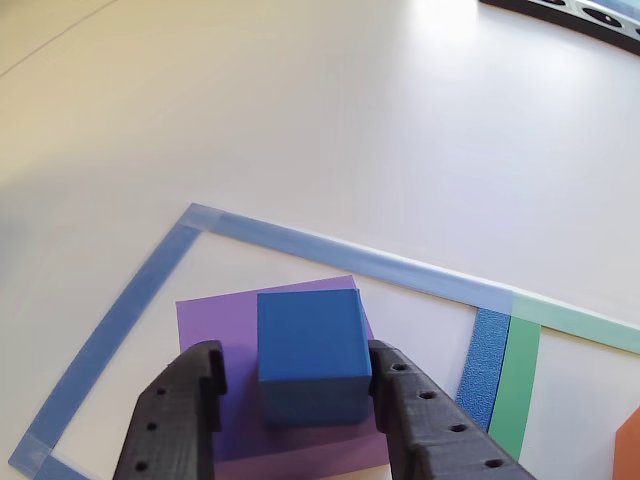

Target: Tower of hanoi

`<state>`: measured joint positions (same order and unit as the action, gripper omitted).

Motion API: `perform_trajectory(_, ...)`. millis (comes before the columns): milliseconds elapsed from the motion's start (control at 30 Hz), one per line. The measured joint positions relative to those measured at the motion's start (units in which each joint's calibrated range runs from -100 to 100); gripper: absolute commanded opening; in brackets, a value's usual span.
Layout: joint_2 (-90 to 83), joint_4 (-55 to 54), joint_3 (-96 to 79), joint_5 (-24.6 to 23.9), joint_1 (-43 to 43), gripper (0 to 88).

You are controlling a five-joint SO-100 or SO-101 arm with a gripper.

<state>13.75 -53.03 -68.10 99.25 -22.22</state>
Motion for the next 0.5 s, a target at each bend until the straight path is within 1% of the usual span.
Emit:
perform_trajectory(167, 0.0, 0.0, 0.0, 0.0, -0.1, 4.4)
perform_trajectory(267, 0.0, 0.0, 0.0, 0.0, -0.2, 0.4)
perform_trajectory(500, 0.0, 0.0, 0.0, 0.0, -0.4, 0.4)
